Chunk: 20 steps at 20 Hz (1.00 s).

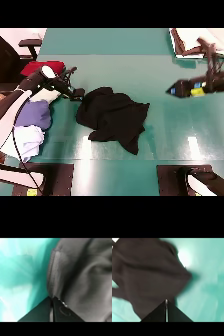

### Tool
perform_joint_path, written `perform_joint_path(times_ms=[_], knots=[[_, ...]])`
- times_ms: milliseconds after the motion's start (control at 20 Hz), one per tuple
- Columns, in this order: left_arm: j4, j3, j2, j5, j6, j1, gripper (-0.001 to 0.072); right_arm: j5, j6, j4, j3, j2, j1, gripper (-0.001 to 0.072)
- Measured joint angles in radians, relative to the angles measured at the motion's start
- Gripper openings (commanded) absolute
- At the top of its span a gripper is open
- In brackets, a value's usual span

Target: Fold the shirts.

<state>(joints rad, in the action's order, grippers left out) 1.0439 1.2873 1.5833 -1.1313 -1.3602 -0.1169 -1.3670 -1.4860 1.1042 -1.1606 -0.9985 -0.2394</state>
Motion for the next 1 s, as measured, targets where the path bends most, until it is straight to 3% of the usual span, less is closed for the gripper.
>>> perform_joint_path(times_ms=[50, 200, 350, 600, 650, 750, 800, 1000], knots=[[0.006, 0.022, -0.013, -0.003, 0.001, 0.000, 0.0024, -0.010, -0.019, 0.016, 0.066, 0.014, 0.000, 0.0520], [0.021, 0.090, -0.039, -0.005, 0.005, 0.000, 0.0024, 0.000, -0.060, -0.007, 0.316, 0.045, 0.000, 0.0506], [0.028, 0.126, -0.049, -0.006, 0.005, 0.000, 0.0024, 0.080, -0.052, -0.160, 0.531, 0.031, -0.024, 0.0481], [0.032, 0.142, -0.054, -0.010, 0.007, 0.000, 0.0024, 0.279, -0.011, -0.356, 0.649, -0.079, -0.215, 0.0442], [0.032, 0.144, -0.054, -0.012, 0.007, 0.000, 0.0024, 0.315, -0.007, -0.376, 0.640, -0.113, -0.262, 0.0400], [0.033, 0.146, -0.055, -0.013, 0.007, 0.000, 0.0024, 0.372, -0.004, -0.396, 0.609, -0.180, -0.336, 0.0114], [0.034, 0.146, -0.057, -0.013, 0.007, 0.000, 0.0024, 0.393, -0.003, -0.401, 0.589, -0.215, -0.367, 0.0016], [0.067, 0.180, -0.089, -0.014, 0.007, 0.000, 0.0024, 0.415, -0.010, -0.349, 0.506, -0.281, -0.415, 0.0015]])
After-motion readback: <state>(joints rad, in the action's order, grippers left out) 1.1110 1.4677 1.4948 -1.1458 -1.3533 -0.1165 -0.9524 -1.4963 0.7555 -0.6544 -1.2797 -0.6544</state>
